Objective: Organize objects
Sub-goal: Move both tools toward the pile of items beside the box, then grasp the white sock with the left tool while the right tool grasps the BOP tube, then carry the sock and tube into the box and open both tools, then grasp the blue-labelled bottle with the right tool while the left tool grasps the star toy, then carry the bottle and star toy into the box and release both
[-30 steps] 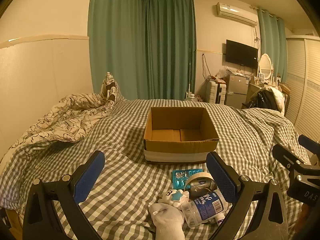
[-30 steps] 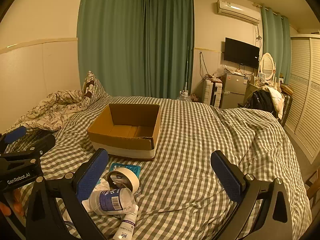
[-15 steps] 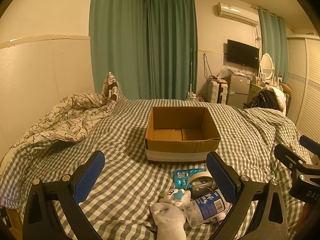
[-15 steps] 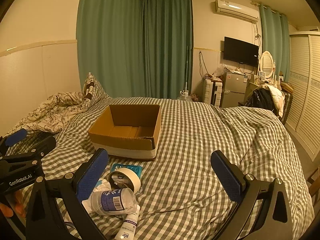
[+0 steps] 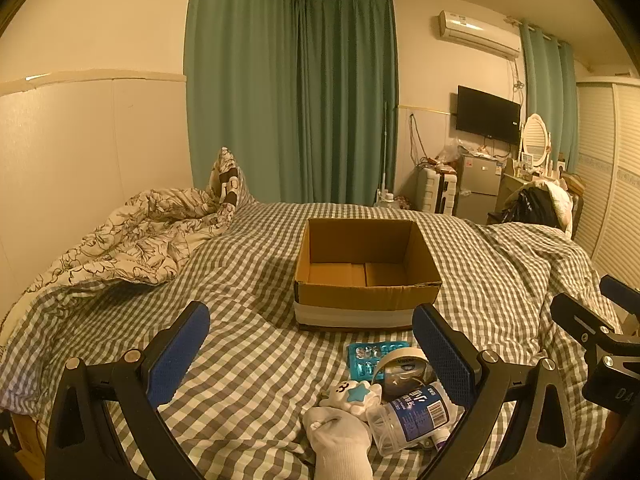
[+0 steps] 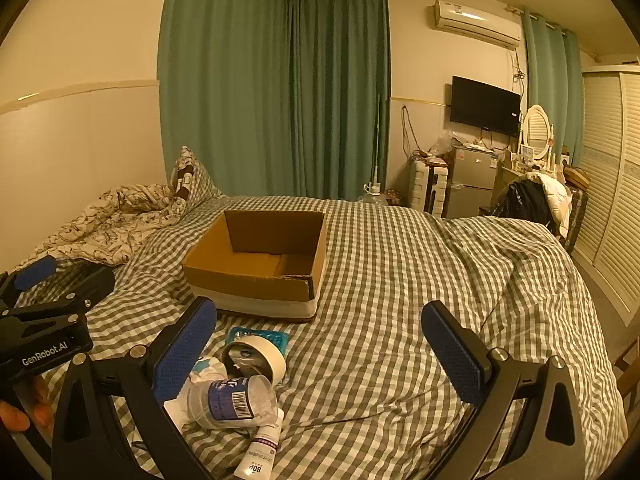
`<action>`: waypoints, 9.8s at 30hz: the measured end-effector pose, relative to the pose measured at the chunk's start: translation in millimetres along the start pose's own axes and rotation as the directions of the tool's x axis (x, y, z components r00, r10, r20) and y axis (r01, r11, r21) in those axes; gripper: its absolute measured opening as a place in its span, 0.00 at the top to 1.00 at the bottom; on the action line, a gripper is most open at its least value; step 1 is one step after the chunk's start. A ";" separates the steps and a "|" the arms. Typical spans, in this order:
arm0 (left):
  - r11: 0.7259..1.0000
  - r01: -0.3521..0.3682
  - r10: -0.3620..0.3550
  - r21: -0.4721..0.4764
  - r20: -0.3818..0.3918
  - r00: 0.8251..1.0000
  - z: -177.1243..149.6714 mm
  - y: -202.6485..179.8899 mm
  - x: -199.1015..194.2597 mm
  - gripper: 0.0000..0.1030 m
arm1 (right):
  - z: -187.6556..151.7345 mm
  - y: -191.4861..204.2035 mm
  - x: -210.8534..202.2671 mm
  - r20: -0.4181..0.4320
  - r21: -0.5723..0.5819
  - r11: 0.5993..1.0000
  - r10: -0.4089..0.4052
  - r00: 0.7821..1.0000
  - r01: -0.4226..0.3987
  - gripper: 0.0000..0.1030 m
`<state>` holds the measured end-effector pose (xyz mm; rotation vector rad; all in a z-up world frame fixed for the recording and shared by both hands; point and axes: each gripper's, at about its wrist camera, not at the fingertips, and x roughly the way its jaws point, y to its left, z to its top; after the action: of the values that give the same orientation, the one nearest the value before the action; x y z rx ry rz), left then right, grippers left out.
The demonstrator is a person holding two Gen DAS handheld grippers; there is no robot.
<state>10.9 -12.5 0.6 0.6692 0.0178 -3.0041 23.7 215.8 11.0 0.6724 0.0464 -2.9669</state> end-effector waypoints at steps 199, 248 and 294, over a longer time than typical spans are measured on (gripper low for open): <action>0.979 0.063 0.032 0.195 -0.449 0.893 -102.5 -51.1 158.1 0.00 | -59.5 -42.2 132.1 -0.340 -0.013 0.998 0.051 0.939 -0.059 0.12; 0.972 0.229 -0.223 0.046 -0.109 0.969 114.0 -19.1 120.5 0.36 | 105.9 -2.1 97.4 -0.069 -0.093 0.979 0.177 0.982 -0.183 0.12; 0.986 0.123 -0.104 0.113 -0.157 0.982 141.8 -25.8 163.7 0.00 | 180.4 -16.3 168.2 -0.044 -0.052 0.984 0.170 0.984 -0.172 0.08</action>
<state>-198.7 0.0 59.4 0.9373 -0.1257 -3.0749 -206.2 207.6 101.3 0.6904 0.0701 -2.7774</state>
